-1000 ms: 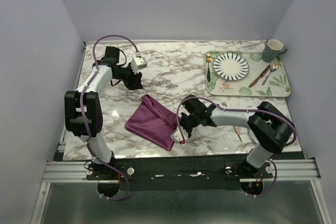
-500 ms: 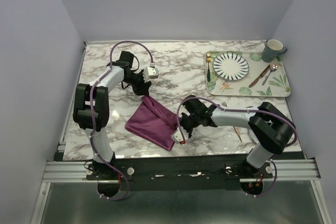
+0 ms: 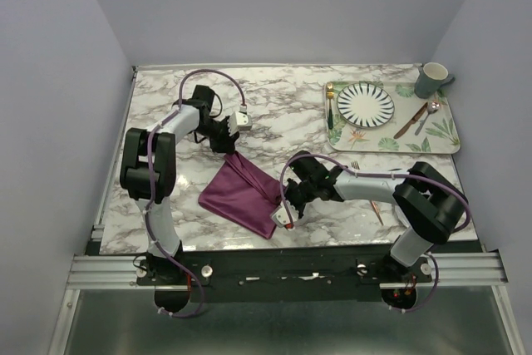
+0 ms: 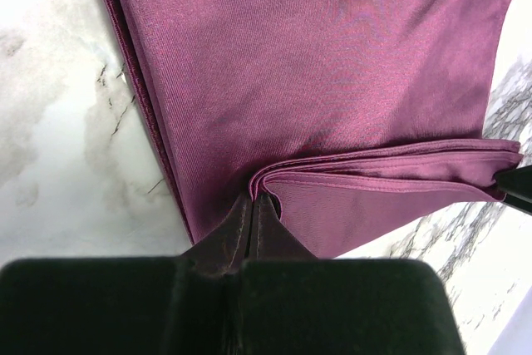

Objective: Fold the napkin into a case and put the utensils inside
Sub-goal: Fold the lower triangle-folded napkin at the center of the board.

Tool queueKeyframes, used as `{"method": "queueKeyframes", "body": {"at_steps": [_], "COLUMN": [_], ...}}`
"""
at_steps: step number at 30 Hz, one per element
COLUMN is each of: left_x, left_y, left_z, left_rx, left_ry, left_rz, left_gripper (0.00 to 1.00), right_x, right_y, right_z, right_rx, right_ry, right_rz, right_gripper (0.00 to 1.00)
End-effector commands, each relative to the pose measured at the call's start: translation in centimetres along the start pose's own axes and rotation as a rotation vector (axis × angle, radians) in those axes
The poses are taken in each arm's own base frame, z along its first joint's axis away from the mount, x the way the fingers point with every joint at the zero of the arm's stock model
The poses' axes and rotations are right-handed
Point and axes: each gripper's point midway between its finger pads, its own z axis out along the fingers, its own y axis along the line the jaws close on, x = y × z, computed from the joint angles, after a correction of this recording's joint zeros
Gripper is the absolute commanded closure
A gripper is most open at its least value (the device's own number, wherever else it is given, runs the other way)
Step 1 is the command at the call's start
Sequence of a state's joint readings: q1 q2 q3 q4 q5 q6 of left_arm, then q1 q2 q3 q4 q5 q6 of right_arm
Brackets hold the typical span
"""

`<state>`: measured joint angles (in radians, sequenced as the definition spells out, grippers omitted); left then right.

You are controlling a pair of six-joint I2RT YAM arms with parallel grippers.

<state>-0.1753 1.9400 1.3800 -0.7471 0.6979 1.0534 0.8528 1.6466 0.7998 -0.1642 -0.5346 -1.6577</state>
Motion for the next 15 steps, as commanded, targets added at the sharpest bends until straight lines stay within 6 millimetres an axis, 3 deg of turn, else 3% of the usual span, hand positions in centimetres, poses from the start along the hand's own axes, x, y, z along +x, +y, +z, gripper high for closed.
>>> {"method": "queueKeyframes", "body": {"at_steps": [1,8,15], "left_x": [-0.3,-0.1,0.5], "left_y": [-0.1,-1.6,-2.6], "left_z": [0.1,-1.0,-2.5], "left_rx": [0.013,0.005,-0.04], "left_ry": [0.018,0.028,0.048], "left_rz": [0.042,0.058,0.091], "left_gripper": [0.78,0.99,1.0], "right_x": [-0.4,-1.3,-1.8], "right_y": [-0.4,-0.8,-0.1], "right_z": [-0.4,-1.1,-1.5], "right_rx": [0.019,0.044,0.039], "right_ry": [0.003,-0.016,-0.029], "right_rz": [-0.016,-0.015,0.0], "right_gripper": [0.99,0.99,0.99]}}
